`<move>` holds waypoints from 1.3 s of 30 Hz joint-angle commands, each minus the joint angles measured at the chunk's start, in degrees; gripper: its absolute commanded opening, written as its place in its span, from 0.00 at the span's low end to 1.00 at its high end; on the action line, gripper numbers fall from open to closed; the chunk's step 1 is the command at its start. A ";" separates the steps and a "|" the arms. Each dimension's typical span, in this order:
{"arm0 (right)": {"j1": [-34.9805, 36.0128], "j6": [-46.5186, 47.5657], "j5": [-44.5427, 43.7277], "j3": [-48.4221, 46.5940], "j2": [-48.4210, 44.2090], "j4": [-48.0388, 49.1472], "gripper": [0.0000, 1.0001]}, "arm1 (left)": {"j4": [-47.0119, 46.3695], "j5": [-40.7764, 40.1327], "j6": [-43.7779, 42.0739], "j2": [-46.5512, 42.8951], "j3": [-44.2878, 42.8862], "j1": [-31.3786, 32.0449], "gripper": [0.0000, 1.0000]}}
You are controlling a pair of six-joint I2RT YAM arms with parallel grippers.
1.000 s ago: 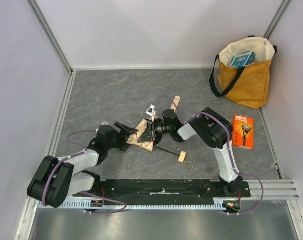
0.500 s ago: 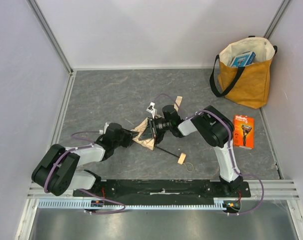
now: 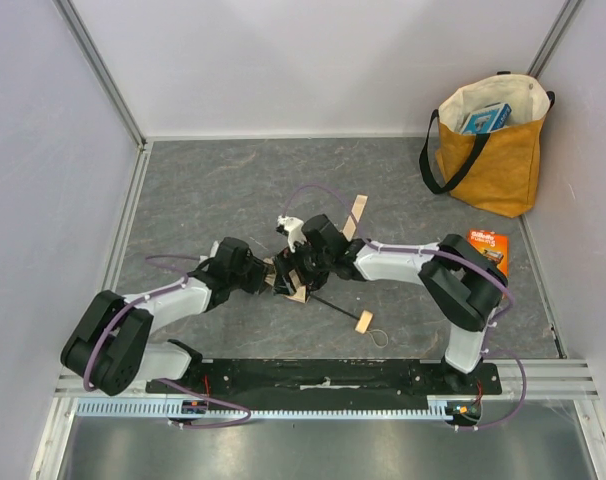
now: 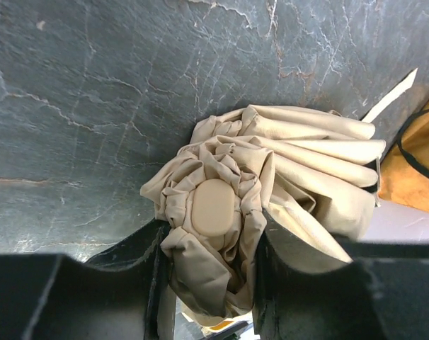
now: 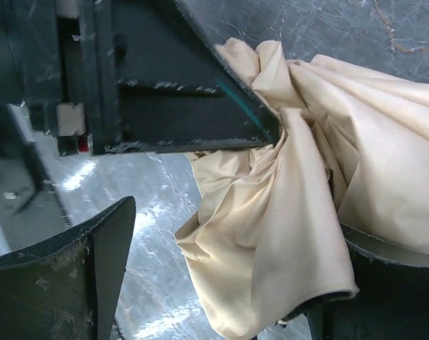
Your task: Put away the umbrella
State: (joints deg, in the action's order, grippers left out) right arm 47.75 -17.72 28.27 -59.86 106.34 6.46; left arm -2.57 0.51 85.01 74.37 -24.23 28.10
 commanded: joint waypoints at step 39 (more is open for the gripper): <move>17.49 10.77 -39.92 18.18 0.63 15.33 0.00 | 20.24 -4.54 -9.86 -21.43 4.62 -2.60 0.90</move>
State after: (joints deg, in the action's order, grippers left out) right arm 73.52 0.49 -32.45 -50.17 107.68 22.44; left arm 12.03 4.99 79.18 62.41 -22.44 27.07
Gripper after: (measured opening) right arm 0.440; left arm 0.820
